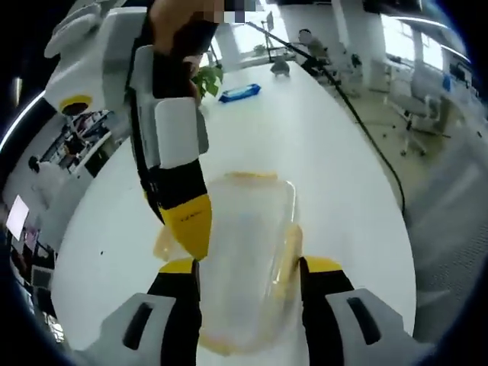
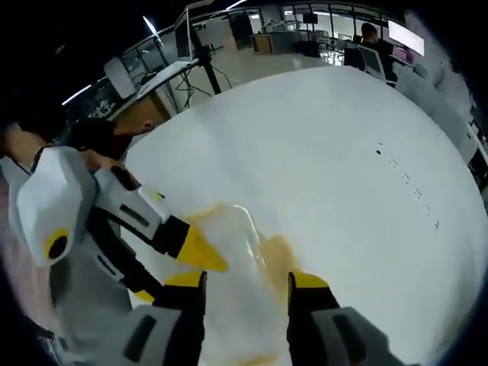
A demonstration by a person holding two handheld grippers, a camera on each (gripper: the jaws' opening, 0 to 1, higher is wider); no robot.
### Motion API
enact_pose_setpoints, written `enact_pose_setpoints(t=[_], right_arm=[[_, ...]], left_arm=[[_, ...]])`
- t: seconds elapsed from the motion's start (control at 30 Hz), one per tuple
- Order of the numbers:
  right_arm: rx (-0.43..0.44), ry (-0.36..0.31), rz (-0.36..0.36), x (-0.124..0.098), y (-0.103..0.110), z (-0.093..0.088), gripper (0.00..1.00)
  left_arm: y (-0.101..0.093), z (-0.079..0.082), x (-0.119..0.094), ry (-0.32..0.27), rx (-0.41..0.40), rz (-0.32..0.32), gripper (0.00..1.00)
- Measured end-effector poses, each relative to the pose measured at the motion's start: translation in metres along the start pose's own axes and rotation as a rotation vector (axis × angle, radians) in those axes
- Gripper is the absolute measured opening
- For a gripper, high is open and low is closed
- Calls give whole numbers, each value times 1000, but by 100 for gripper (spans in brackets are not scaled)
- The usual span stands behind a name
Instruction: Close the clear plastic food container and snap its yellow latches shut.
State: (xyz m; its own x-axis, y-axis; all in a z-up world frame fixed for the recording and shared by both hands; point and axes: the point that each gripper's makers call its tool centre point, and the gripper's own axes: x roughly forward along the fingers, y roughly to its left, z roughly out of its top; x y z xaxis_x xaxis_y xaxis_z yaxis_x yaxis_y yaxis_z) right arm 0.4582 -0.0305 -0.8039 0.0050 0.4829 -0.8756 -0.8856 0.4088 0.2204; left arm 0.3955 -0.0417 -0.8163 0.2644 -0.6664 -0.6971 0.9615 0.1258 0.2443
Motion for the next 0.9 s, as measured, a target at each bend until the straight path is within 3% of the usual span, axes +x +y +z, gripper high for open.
enact_pose_setpoints(t=[0.23, 0.27, 0.4, 0.9], right_arm=[[-18, 89, 69, 18, 5, -8, 36], [-51, 93, 69, 19, 3, -8, 38], [-44, 116, 88, 18, 3, -8, 38], [-63, 124, 94, 19, 6, -10, 36]], left_arm=[[2, 2, 1, -17, -50, 12, 52], [2, 2, 1, -17, -48, 12, 52], [2, 1, 0, -18, -64, 10, 51], [3, 1, 2, -36, -99, 8, 49]])
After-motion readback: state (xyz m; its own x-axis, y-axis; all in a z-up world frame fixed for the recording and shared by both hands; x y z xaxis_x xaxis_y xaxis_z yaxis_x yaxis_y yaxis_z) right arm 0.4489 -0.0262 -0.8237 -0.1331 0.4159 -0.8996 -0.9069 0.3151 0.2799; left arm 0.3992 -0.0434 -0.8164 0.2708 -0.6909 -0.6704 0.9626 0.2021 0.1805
